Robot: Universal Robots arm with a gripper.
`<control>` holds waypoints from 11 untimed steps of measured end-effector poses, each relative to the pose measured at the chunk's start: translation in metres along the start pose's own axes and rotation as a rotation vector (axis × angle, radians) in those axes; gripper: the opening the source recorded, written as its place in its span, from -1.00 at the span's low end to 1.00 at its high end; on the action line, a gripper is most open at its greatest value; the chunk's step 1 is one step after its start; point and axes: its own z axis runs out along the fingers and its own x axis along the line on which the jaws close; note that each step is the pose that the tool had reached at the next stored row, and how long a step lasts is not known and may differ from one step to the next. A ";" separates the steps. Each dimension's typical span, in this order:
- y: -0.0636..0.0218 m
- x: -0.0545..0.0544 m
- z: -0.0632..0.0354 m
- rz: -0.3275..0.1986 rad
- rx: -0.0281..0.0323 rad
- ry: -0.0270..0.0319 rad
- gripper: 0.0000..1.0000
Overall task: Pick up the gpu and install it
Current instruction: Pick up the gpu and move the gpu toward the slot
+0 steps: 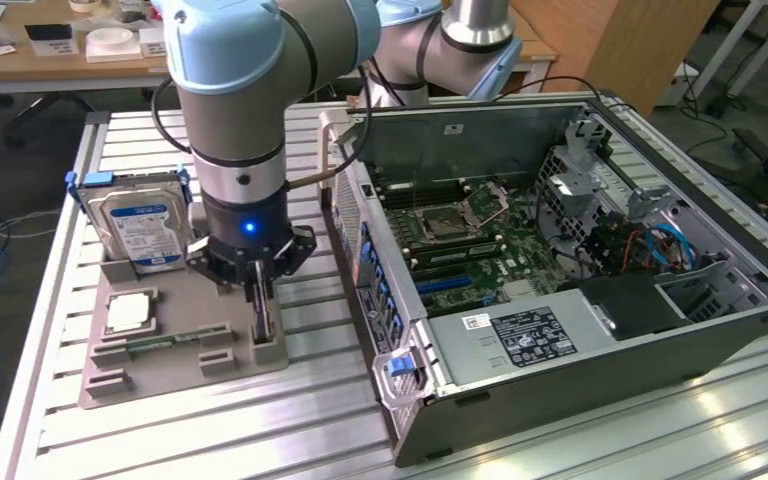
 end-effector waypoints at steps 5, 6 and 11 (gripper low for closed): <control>0.0006 0.000 -0.0204 0.000 0.0004 0.0004 -0.44; 0.0006 0.000 -0.0208 0.000 0.0002 0.0002 -0.44; 0.0007 0.000 -0.0212 0.000 0.0004 0.0003 -0.44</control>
